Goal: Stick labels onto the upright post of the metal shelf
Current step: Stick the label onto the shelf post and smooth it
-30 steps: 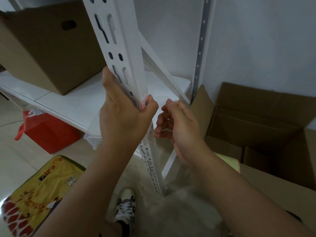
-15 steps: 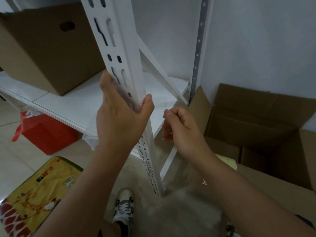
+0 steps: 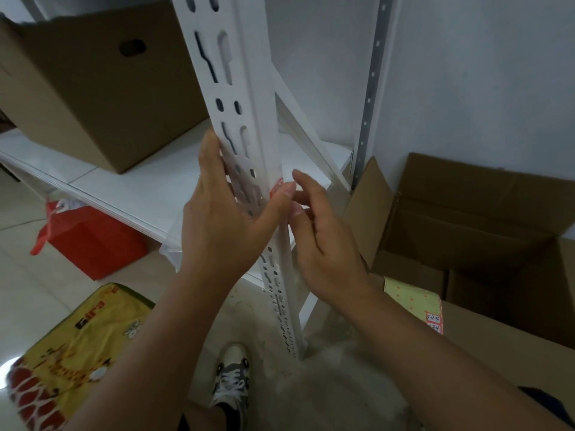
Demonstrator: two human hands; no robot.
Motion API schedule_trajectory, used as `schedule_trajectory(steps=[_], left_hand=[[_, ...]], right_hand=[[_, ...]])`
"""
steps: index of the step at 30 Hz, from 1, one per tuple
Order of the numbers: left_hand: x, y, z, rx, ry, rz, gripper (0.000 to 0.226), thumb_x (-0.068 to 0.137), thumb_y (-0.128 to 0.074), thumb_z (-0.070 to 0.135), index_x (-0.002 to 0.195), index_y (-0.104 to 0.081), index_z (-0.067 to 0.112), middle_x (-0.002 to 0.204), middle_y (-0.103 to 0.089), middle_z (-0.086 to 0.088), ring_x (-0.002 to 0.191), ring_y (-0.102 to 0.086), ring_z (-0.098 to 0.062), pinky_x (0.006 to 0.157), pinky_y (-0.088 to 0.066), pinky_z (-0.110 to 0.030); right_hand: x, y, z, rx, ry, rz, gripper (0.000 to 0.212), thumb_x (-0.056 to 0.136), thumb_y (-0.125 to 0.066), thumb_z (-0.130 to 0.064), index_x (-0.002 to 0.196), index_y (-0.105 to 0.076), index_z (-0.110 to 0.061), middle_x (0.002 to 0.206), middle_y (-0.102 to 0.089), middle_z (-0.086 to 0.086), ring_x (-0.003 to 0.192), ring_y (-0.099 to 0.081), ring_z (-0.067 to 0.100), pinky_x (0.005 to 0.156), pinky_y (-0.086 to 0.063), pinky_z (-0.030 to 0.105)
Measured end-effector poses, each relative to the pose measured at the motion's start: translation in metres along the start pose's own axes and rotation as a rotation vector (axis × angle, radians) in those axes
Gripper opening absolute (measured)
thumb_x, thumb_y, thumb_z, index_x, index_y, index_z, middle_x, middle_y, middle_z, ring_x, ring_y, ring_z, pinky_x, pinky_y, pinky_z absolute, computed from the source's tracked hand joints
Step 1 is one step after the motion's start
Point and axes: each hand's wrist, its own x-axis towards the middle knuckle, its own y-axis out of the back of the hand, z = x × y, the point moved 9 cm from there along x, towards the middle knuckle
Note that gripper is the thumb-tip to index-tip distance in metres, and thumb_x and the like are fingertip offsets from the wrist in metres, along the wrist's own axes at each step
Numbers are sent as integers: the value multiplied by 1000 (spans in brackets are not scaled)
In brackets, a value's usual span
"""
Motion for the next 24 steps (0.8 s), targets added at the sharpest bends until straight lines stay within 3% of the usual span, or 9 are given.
schedule_trajectory(steps=[3,5,6,8,12,16,19,22,24], left_hand=[[-1,1,-1,4,-24,-5,75,84,-62,57,139,-26,22,101,-45,33,80,-57,9,70,-59,-25],[-1,1,-3,-9,-19,-2,74,83,-62,59,139,-25,27,98,-45,35,78,-54,16,68,-56,-18],[-1,1,-4,-22,-13,-4,73,83,-61,60,138,-24,30,99,-45,35,79,-54,17,68,-54,-15],[0,0,-8,-68,14,-25,75,81,-61,61,139,-23,32,106,-47,30,82,-57,13,67,-53,-12],[-2,-4,-16,-106,45,-63,71,80,-63,59,132,-38,17,116,-50,13,94,-60,-6,68,-51,-6],[-2,-4,-17,-132,51,-51,64,80,-64,53,126,-42,15,114,-54,9,101,-60,-11,71,-53,-9],[-2,-3,-15,-158,50,-53,63,80,-65,52,125,-42,15,114,-57,5,101,-62,-13,69,-55,-14],[-2,-3,-15,-145,56,-58,68,79,-62,57,127,-41,14,116,-58,1,103,-62,-16,70,-58,-22],[-3,-2,-12,-117,54,-52,66,81,-61,57,128,-42,14,116,-57,3,103,-61,-15,72,-56,-20]], right_hand=[[-1,-9,-8,-49,77,-28,50,101,-29,-46,147,-28,-27,143,-48,-8,121,-50,-2,98,-48,25],[-2,-15,-11,-118,121,-60,51,102,-31,-42,148,-24,-22,141,-49,-3,124,-51,6,97,-50,35],[-2,-17,-11,-160,135,-69,54,102,-33,-41,150,-20,-20,142,-49,-3,124,-52,7,97,-50,33],[-3,-18,-13,-232,167,-62,60,102,-37,-38,152,-11,-19,146,-45,-4,122,-53,6,94,-48,22],[-8,-20,-20,-282,228,-56,72,99,-47,-28,152,1,-17,153,-33,-1,121,-41,-5,88,-35,4],[-7,-22,-17,-267,210,-70,76,97,-49,-22,152,3,-18,152,-34,0,124,-43,1,88,-37,5],[-8,-19,-14,-272,166,-117,73,99,-46,-22,152,3,-25,148,-37,-4,116,-39,-7,83,-38,4],[-7,-13,-9,-193,125,-174,65,101,-41,-24,153,-3,-29,146,-41,-8,118,-47,-1,92,-49,21],[-7,-8,-7,-92,80,-215,59,102,-40,-24,152,-10,-33,145,-43,-12,123,-48,2,98,-48,25]])
